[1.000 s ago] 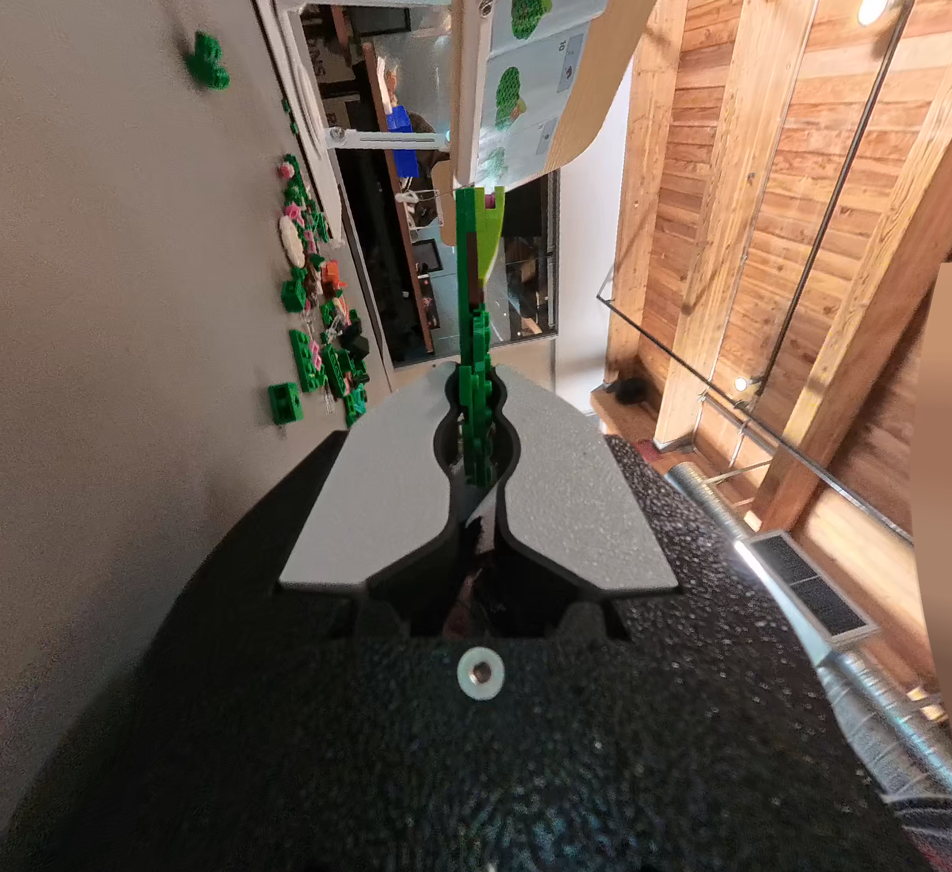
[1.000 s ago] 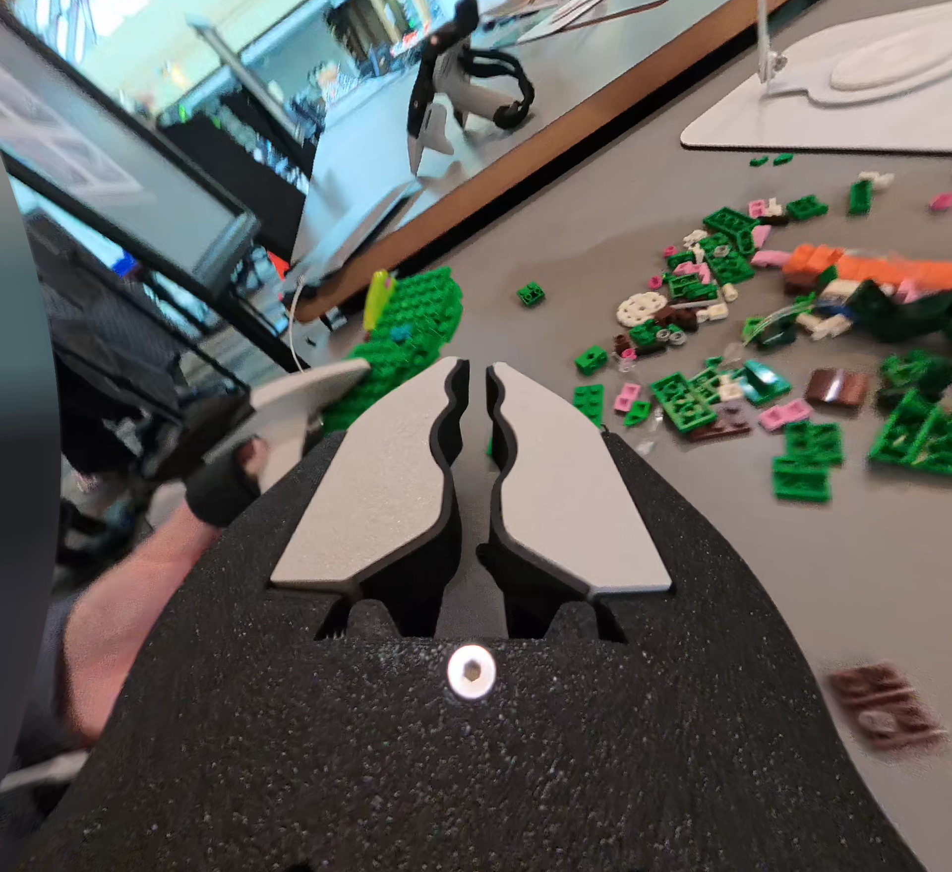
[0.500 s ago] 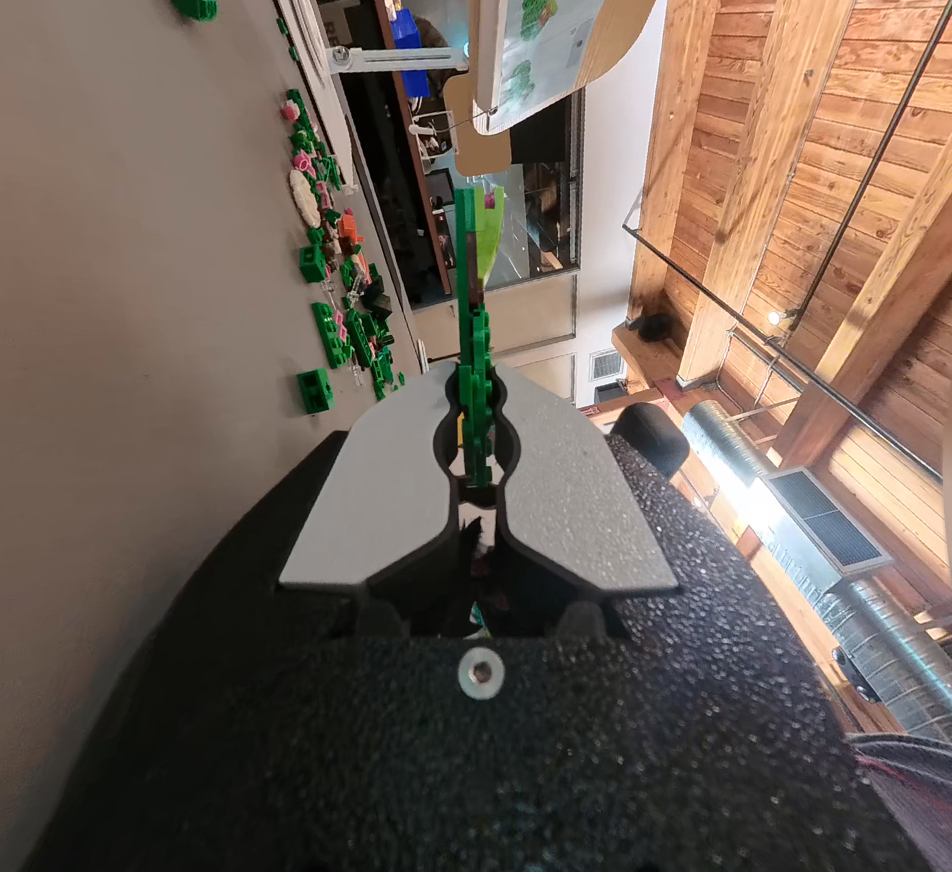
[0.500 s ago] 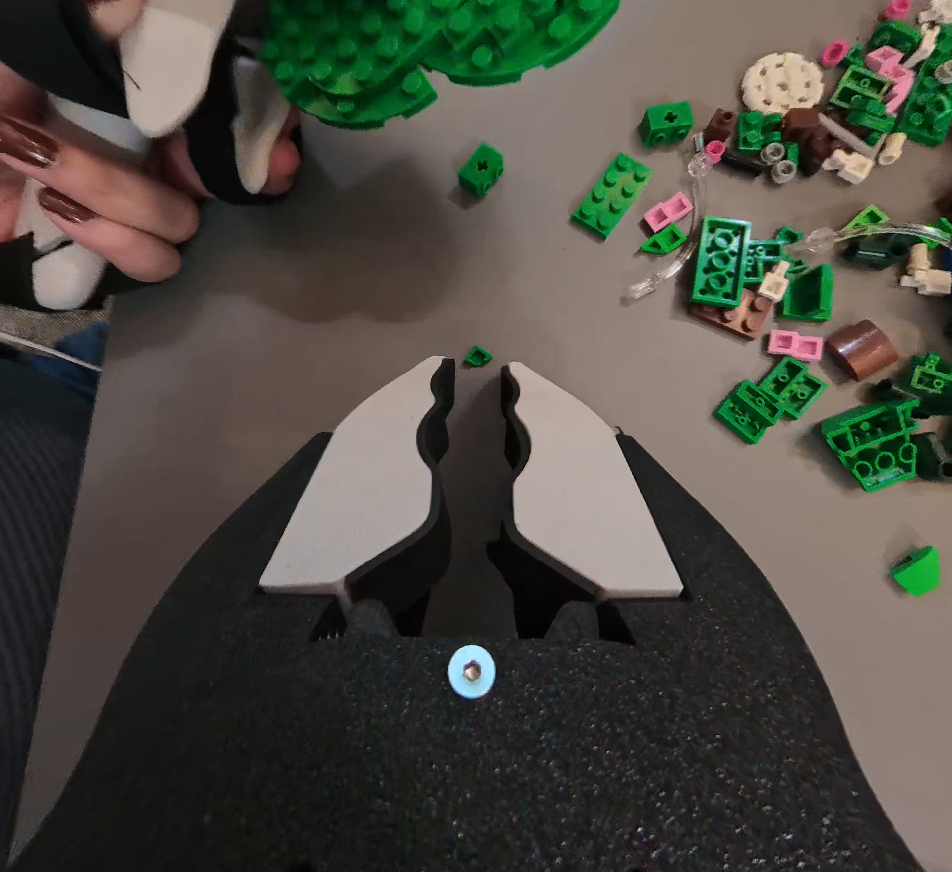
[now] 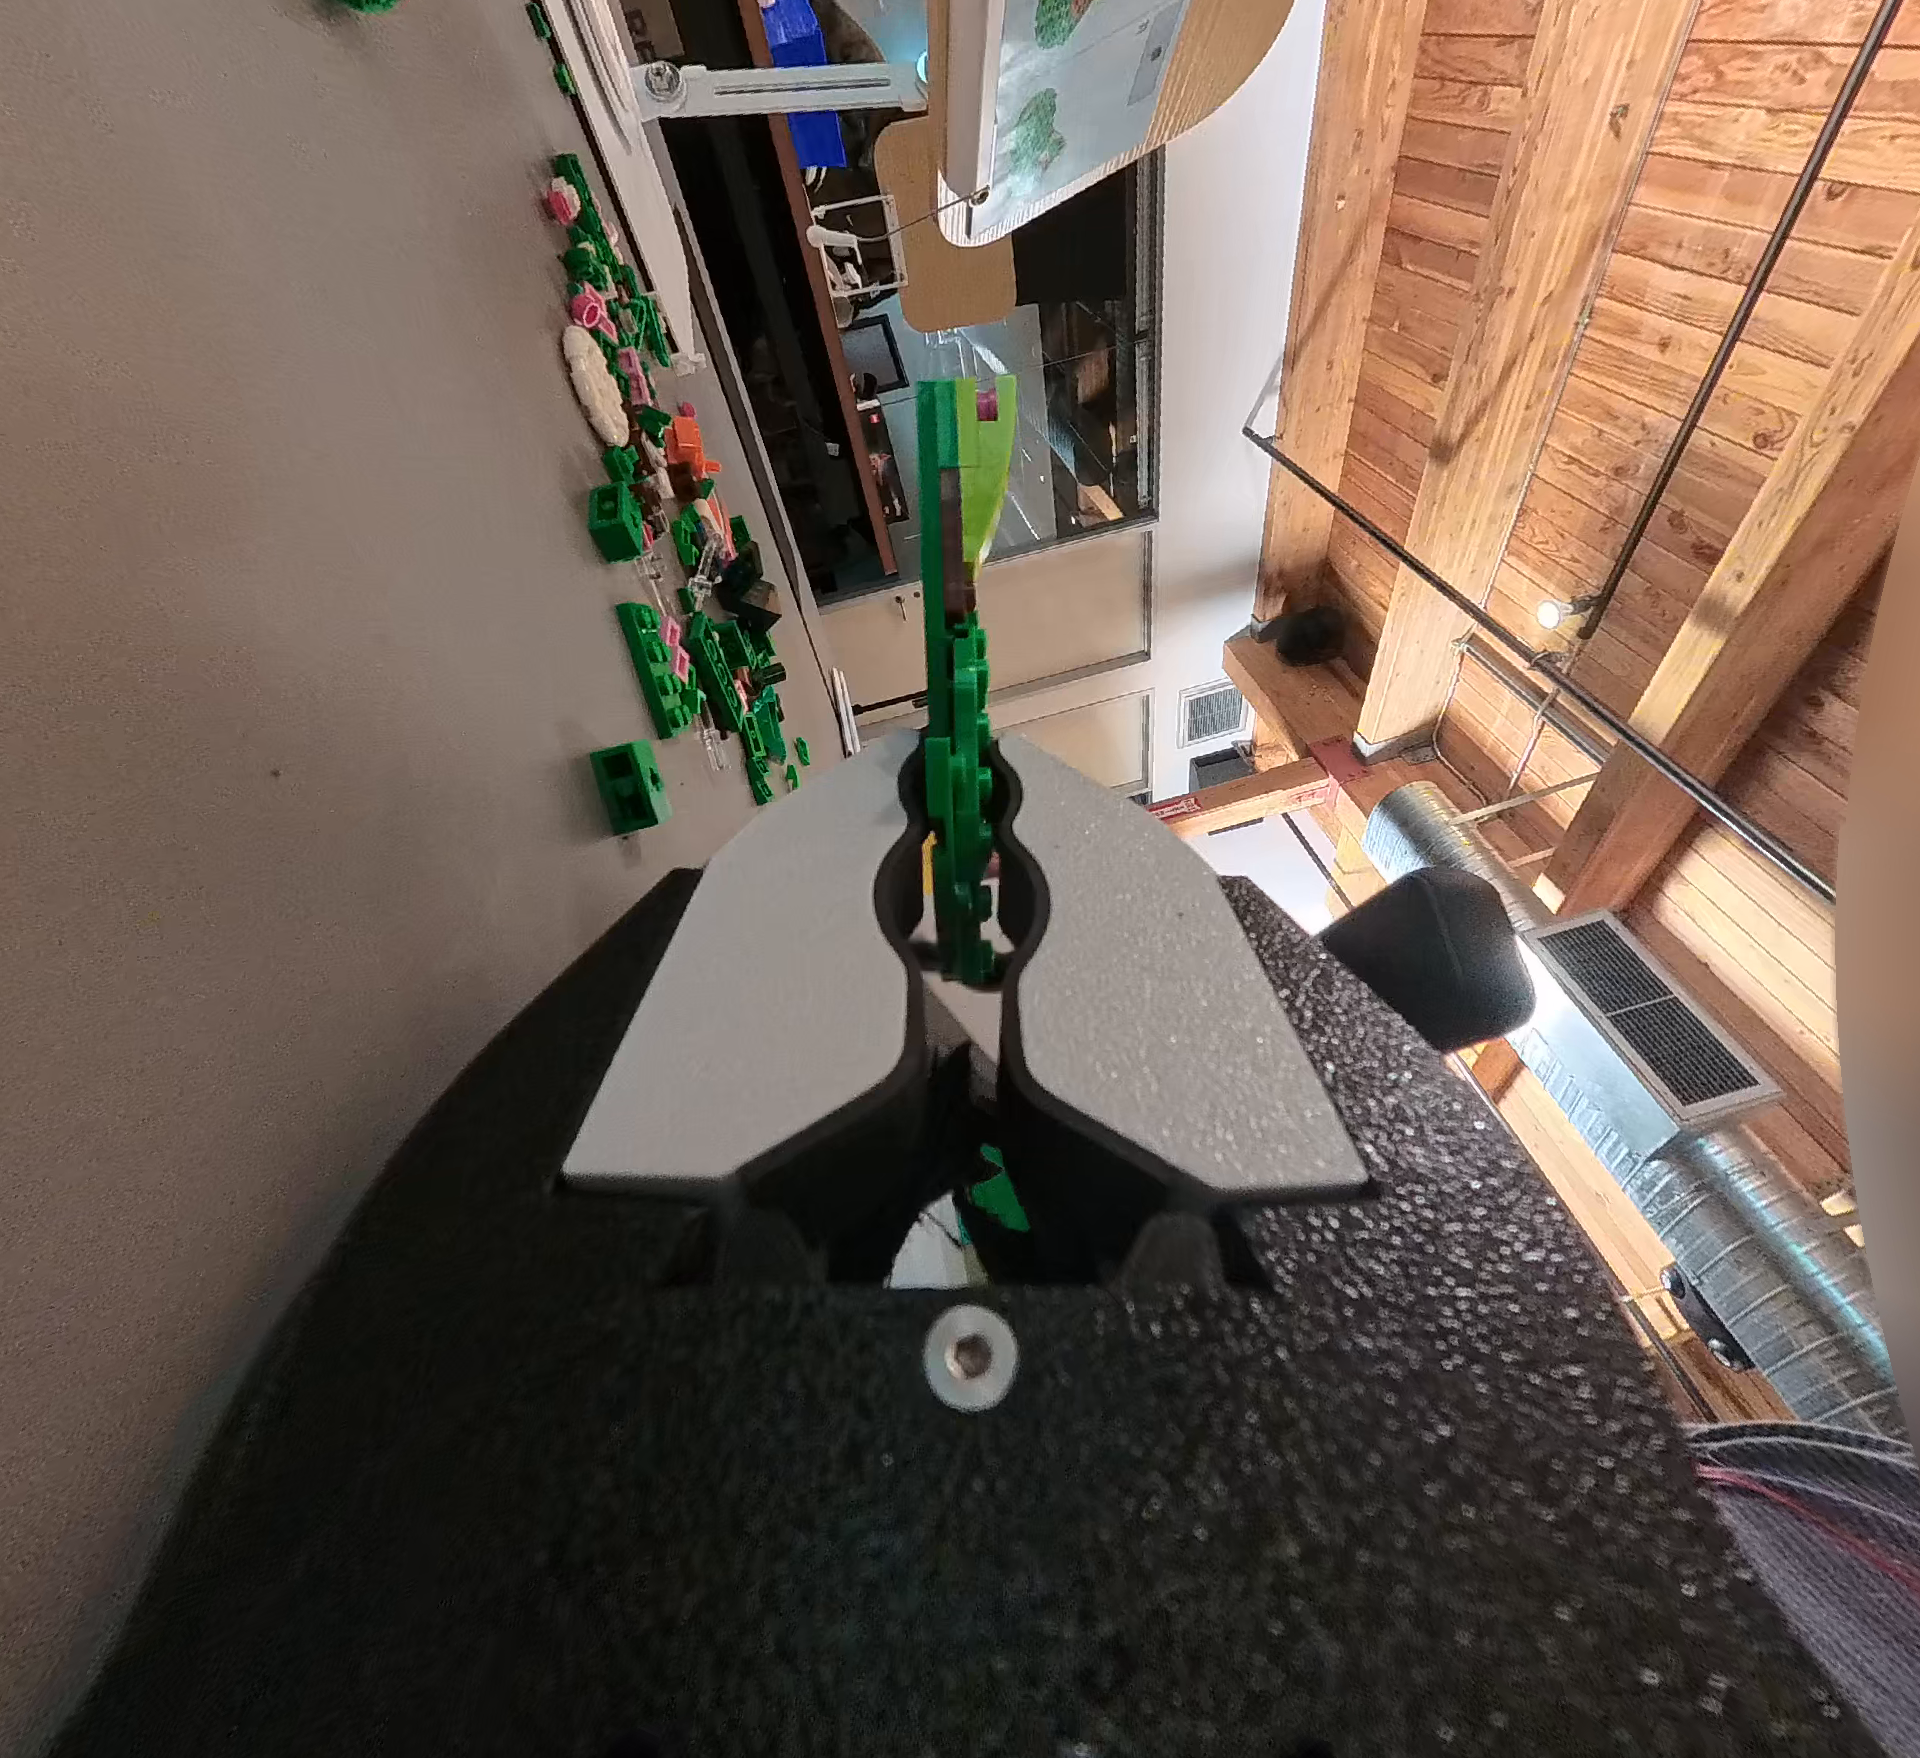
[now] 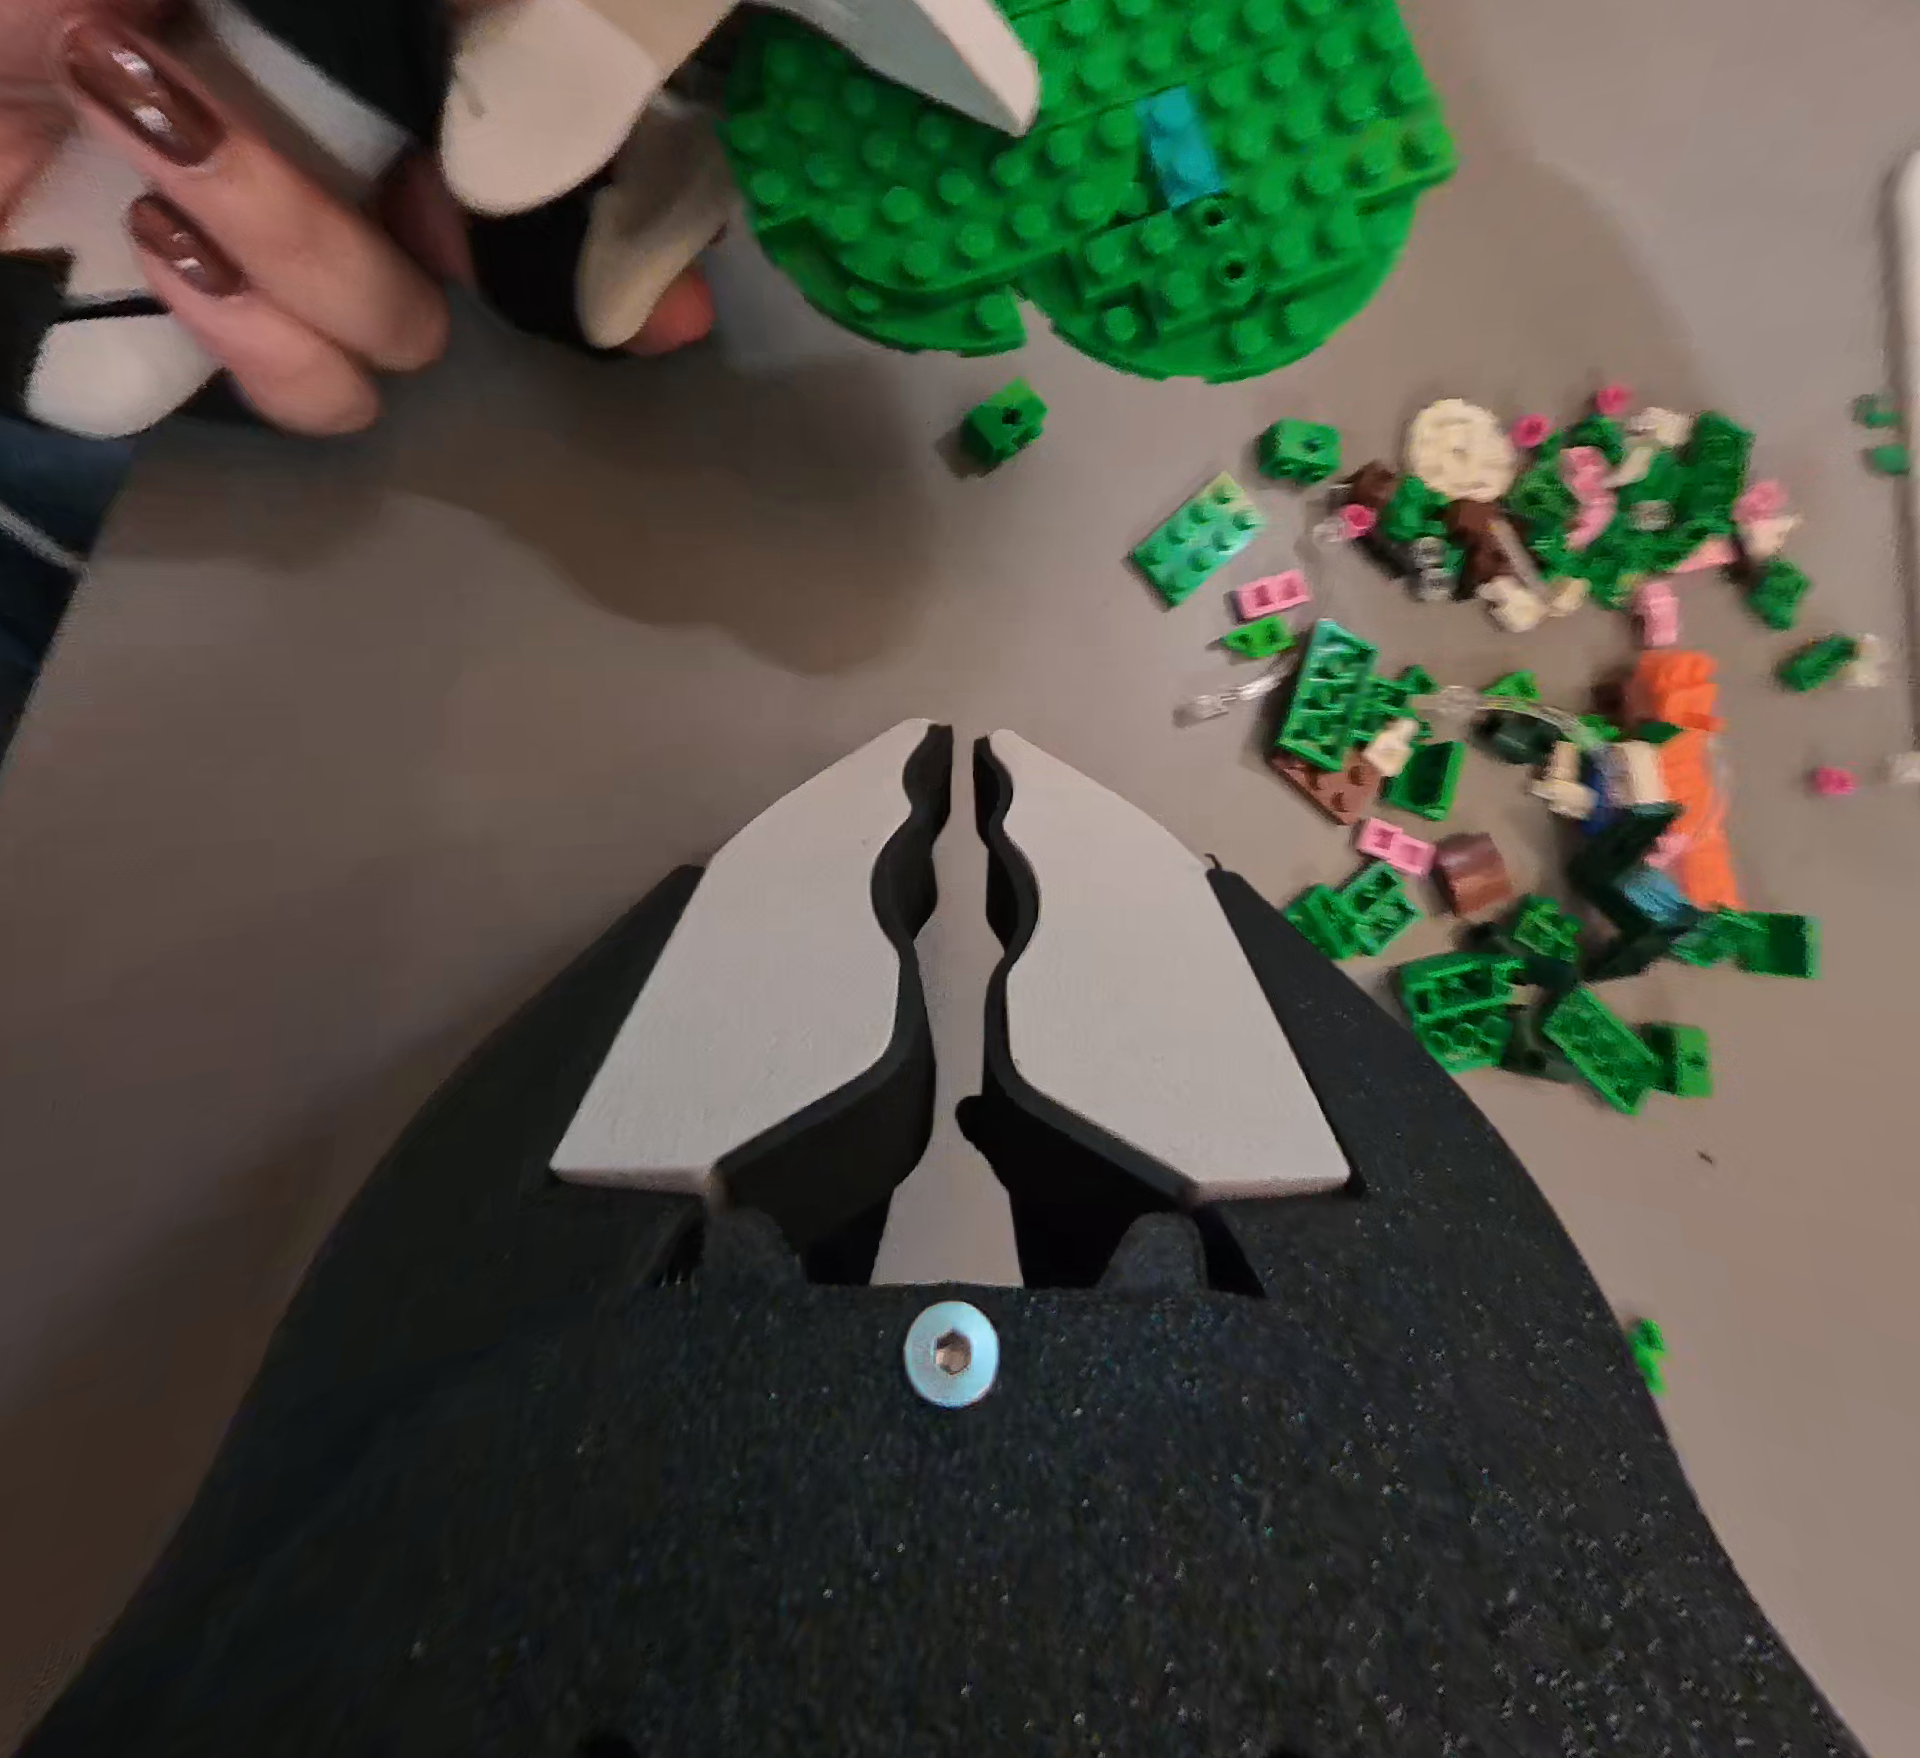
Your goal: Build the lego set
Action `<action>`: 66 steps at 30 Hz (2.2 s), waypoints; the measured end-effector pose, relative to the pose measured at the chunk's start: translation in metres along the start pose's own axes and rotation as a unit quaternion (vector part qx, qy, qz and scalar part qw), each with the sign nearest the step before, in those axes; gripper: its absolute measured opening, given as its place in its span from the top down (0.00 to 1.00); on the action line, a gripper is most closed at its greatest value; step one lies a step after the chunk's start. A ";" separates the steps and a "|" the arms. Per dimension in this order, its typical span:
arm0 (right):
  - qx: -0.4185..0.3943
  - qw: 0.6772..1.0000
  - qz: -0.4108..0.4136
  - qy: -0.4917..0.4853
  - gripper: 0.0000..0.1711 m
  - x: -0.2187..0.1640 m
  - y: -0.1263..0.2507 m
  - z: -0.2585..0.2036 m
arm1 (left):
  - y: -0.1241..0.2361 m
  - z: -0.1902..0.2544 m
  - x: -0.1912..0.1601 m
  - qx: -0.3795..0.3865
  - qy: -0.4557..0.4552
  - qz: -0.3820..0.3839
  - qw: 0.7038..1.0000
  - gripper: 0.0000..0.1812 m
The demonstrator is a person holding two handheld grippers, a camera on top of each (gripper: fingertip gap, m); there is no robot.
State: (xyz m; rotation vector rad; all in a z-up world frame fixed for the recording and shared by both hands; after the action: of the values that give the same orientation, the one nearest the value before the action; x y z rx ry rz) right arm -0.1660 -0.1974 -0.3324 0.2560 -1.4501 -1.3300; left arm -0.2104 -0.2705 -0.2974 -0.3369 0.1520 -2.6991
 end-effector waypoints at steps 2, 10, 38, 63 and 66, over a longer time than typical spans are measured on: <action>0.045 0.999 -0.018 -0.014 0.96 -0.005 -0.003 -0.009 | 0.000 0.000 -0.001 -0.001 0.001 -0.002 1.000 0.96; 0.077 0.994 -0.037 -0.066 0.94 -0.012 -0.017 -0.014 | -0.001 0.001 -0.002 -0.003 -0.001 -0.006 1.000 0.95; -0.030 0.991 0.093 0.089 0.98 0.061 0.023 0.029 | -0.015 -0.005 -0.030 0.023 -0.009 -0.125 0.992 0.96; 0.081 0.949 0.001 0.305 0.95 0.049 0.012 0.011 | -0.016 -0.005 -0.035 0.005 0.038 -0.159 0.987 0.96; 0.073 0.930 -0.020 0.361 0.95 0.048 0.011 0.011 | -0.016 -0.004 -0.037 0.003 0.040 -0.164 0.986 0.96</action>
State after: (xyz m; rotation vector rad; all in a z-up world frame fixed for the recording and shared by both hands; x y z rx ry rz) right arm -0.1874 -0.2234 -0.2951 0.7882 -0.9111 -0.9963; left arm -0.1854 -0.2401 -0.3069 -0.2725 0.1190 -3.0408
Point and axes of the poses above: each gripper's, where its closed fingertips meet, y back along the fingers, x out of its top, z = x × y across the jaws, the point moved 1 cm from there along y, back along the fingers, and after that the axes turned 5 degrees about -z, right-handed, at the moved point
